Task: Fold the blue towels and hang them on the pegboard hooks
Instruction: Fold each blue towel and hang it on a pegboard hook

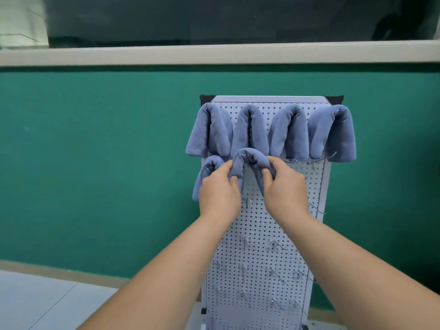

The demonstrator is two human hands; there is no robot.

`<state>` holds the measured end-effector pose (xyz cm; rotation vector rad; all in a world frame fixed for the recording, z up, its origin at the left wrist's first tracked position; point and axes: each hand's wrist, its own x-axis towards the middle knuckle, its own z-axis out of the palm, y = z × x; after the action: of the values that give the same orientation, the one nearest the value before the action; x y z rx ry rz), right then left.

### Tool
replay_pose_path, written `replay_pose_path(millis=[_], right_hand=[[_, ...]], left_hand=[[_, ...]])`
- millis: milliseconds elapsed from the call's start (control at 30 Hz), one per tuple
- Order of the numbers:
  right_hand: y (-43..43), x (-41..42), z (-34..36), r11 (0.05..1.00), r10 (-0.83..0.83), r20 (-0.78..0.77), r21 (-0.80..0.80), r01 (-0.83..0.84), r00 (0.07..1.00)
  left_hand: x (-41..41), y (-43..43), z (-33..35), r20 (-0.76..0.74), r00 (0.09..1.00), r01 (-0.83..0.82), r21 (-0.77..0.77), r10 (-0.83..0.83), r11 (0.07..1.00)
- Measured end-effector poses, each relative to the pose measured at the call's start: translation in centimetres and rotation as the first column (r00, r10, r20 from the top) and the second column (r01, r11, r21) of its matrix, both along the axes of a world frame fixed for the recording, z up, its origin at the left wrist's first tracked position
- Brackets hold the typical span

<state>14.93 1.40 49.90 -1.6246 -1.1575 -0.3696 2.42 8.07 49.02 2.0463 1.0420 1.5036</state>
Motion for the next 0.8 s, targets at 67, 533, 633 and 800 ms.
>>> replay_pose_path(millis=[67,533,633,800], right_hand=[[0.7,0.5,-0.4,0.999,-0.037,0.011,-0.036,0.038,0.999],[6.5,3.6,-1.3,0.978,-0.129,0.082,-0.157,0.141,0.988],[6.0,3.1,-3.5,0.979,-0.076,0.088,-0.181,0.091,0.993],[4.3,2.1,-7.7,0.984,0.046,0.012,-0.172,-0.043,0.999]], left_hand=[[0.4,0.4,0.0,-0.073,0.997,0.019,-0.035,-0.022,0.999],[4.6,4.7,0.3,-0.232,0.972,-0.076,-0.123,0.046,0.990],[4.7,4.8,-2.3,-0.248,0.968,-0.063,-0.110,0.034,0.992],[3.6,4.0,-6.8,-0.085,0.996,0.019,-0.129,-0.030,0.991]])
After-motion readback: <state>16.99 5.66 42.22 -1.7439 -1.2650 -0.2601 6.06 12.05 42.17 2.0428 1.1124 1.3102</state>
